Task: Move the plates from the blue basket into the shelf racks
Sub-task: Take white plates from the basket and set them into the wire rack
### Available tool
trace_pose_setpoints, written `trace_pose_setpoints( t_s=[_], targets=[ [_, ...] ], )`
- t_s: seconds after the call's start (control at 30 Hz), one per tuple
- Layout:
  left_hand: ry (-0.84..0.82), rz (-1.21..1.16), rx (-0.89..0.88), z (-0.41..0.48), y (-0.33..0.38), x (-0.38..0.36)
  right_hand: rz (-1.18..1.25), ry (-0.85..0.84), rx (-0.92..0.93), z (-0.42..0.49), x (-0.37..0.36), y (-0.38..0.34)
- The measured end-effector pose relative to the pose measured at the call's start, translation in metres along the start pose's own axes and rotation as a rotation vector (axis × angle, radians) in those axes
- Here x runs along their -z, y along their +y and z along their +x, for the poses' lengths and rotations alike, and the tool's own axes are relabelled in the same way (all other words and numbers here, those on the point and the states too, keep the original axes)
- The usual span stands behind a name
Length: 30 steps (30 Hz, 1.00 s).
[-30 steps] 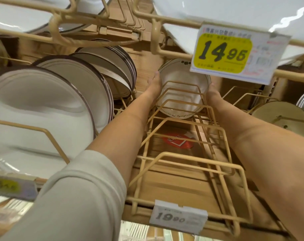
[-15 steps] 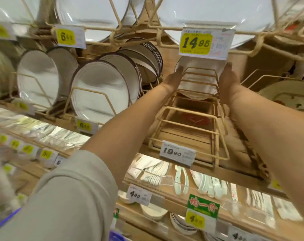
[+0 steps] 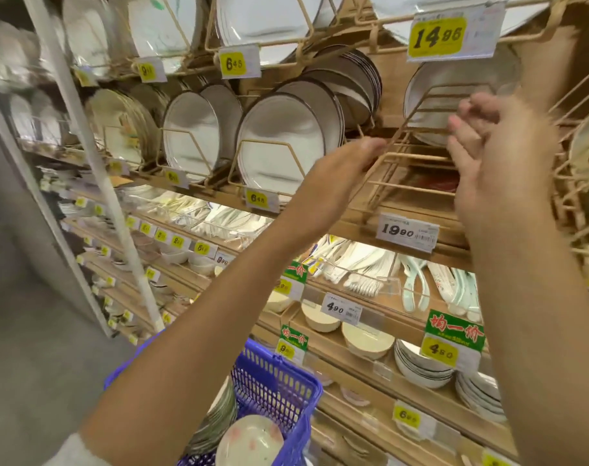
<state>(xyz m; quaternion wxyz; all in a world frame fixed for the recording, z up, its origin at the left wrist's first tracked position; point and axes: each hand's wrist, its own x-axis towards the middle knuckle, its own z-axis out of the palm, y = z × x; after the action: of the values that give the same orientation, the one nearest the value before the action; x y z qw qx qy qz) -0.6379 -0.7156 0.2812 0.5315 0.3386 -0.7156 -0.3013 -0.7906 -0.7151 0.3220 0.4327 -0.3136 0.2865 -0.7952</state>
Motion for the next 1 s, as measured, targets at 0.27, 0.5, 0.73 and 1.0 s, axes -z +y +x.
trace_pose_setpoints(
  t_s=[0.27,0.5,0.73,1.0],
  targets=[
    [0.325,-0.206,0.270,-0.162,-0.068,0.100,-0.297,-0.258,-0.307,-0.133,0.031,0.129],
    [0.578,-0.270,0.920,-0.315,-0.145,0.179,-0.566,-0.270,-0.734,-0.245,0.034,0.283],
    [0.627,-0.259,1.192,-0.388,-0.188,0.238,-0.834,-0.347,-0.880,-0.303,0.034,0.356],
    [0.607,-0.177,1.305,-0.383,-0.244,0.275,-1.005,-0.333,-0.957,-0.278,0.029,0.434]
  ],
)
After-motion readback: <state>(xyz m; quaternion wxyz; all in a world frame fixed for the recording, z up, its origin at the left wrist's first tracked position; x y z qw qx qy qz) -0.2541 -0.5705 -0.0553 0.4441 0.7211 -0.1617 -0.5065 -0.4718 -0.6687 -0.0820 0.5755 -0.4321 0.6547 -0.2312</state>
